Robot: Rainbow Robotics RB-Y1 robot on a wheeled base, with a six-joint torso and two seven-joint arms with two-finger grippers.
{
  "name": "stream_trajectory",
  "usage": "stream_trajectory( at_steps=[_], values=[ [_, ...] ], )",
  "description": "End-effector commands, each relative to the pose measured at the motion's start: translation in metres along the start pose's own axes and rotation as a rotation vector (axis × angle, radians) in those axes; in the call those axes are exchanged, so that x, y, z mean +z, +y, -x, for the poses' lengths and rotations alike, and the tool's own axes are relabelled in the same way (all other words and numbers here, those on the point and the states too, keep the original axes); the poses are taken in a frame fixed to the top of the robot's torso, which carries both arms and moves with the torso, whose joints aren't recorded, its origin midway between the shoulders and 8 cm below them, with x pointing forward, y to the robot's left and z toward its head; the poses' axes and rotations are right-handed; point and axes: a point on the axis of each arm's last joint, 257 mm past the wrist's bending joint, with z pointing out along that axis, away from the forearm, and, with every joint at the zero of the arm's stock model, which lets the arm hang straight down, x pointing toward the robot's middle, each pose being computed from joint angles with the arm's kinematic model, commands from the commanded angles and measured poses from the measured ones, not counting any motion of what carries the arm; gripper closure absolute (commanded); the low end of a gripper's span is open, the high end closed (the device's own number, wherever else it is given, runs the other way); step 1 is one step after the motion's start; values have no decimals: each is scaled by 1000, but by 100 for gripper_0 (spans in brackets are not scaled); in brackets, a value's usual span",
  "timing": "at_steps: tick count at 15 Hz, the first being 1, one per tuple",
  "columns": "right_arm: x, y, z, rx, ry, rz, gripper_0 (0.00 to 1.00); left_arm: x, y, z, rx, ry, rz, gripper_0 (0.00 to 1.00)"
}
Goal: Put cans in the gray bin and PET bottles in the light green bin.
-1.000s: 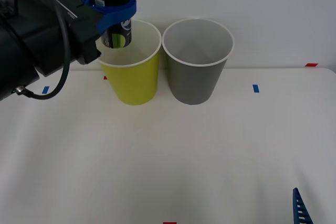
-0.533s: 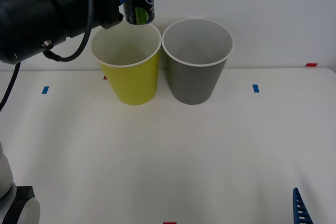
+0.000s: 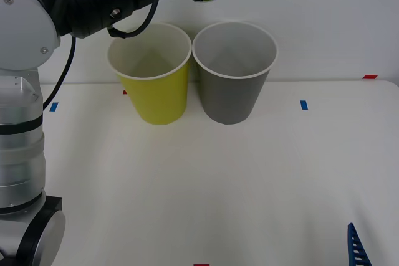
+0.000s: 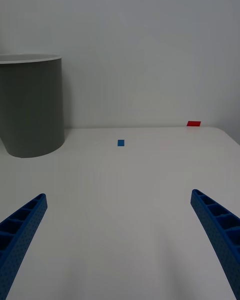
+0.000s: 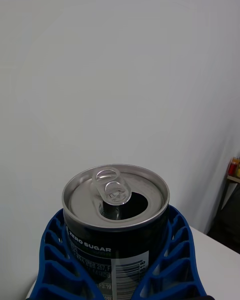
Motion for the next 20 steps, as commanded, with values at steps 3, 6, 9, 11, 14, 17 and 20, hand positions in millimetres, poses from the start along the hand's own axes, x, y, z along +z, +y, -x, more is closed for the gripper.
stream_trajectory(
  at_steps=[3, 6, 9, 11, 14, 17, 20],
  values=[
    [0, 0, 0, 0, 0, 0, 0, 36, 7, -26, 64, -24, 51, 100],
    [0, 0, 0, 0, 0, 0, 0, 50, 11, -38, 81, -59, 66, 100],
    [0, 0, 0, 0, 0, 0, 0, 70, 7, -45, 88, -106, 67, 100],
    [0, 0, 0, 0, 0, 0, 0, 82, 1, -51, 97, -129, 59, 100],
    [0, 0, 0, 0, 0, 0, 0, 88, -5, -65, 78, -111, 52, 100],
    [0, 0, 0, 0, 0, 0, 0, 93, 0, -79, 68, -88, 64, 100],
    [0, 0, 0, 0, 0, 0, 0, 96, -5, -90, 98, -93, 62, 100]
  ],
)
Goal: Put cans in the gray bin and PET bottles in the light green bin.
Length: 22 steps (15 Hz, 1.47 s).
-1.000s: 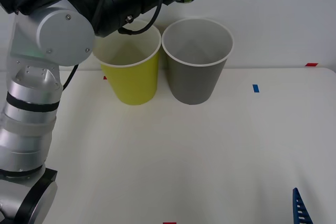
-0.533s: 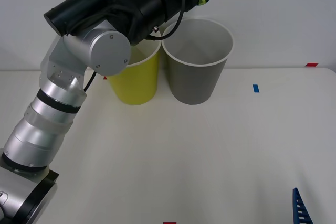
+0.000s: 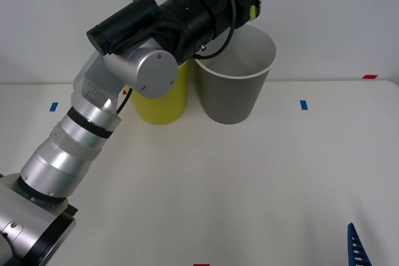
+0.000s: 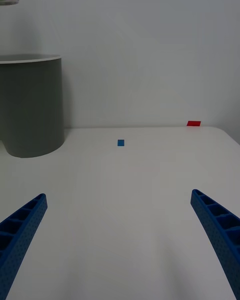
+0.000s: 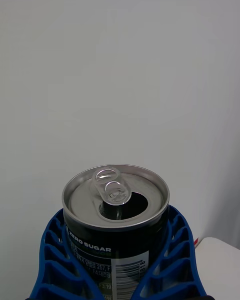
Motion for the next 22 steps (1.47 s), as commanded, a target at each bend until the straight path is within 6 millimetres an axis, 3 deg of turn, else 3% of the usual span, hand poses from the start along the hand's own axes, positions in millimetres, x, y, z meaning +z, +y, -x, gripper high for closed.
stream_trajectory(
  at_steps=[1, 5, 6, 7, 8, 15, 17, 19, 22],
  values=[
    [0, 0, 0, 0, 0, 0, 0, 3, -6, -9, 21, -23, 2, 100],
    [0, 0, 0, 0, 0, 0, 0, 4, -9, -10, 21, -27, 0, 100],
    [0, 0, 0, 0, 0, 0, 0, 5, -11, -10, 20, -29, -1, 68],
    [0, 0, 0, 0, 0, 0, 0, 5, -11, -9, 17, -29, -2, 5],
    [0, 0, 0, 0, 0, 0, 0, 5, -11, -9, 16, -31, -2, 0],
    [0, 0, 0, 0, 0, 0, 0, 6, -9, 0, 18, -40, -6, 0],
    [0, 0, 0, 0, 0, 0, 0, 2, -12, 16, 17, -69, -18, 0],
    [0, 0, 0, 0, 0, 0, 0, -9, -7, 30, 31, -87, -26, 0],
    [0, 0, 0, 0, 0, 0, 0, -49, 3, 37, 2, -128, 1, 0]
  ],
)
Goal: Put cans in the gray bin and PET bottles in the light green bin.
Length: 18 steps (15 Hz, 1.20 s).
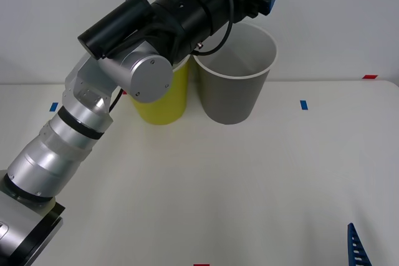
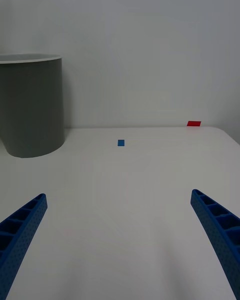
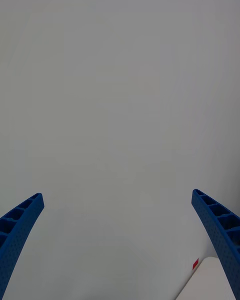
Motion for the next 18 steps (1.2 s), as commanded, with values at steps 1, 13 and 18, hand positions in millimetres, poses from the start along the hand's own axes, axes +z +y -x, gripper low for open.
stream_trajectory(
  at_steps=[1, 13, 18],
  values=[
    [0, 0, 0, 0, 0, 0, 0, -45, 15, 7, -28, -31, 44, 0],
    [0, 0, 0, 0, 0, 0, 0, -224, 38, 15, 76, 114, 222, 0],
    [0, 0, 0, 0, 0, 0, 0, -268, 44, 8, 58, 173, 275, 0]
  ],
)
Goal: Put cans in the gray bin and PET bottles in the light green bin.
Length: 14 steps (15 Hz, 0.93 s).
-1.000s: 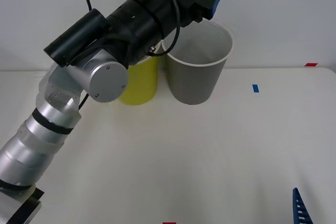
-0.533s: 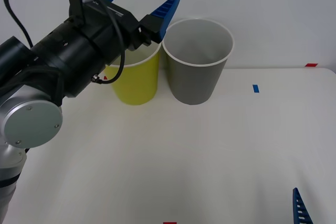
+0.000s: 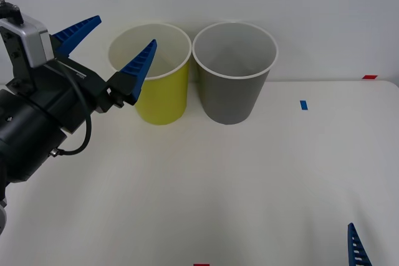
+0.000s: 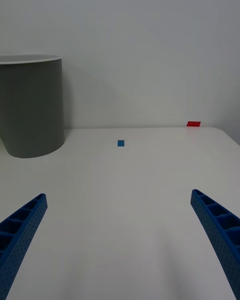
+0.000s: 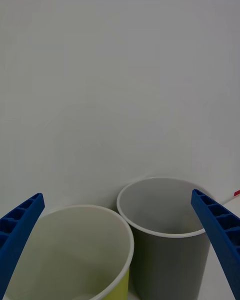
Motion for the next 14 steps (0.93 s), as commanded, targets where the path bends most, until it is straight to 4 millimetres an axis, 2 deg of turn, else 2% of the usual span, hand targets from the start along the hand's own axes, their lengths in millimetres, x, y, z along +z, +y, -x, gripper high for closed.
stream_trajectory(
  at_steps=[1, 5, 10, 14],
  values=[
    [0, 0, 0, 0, 0, 0, 0, -17, 6, -8, -29, 29, 16, 0],
    [0, 0, 0, 0, 0, 0, 0, -38, 11, -28, -33, 69, 60, 0],
    [0, 0, 0, 0, 0, 0, 0, -45, 12, -39, 51, 65, 93, 0],
    [0, 0, 0, 0, 0, 0, 0, -64, 15, -69, 101, 17, 181, 0]
  ],
)
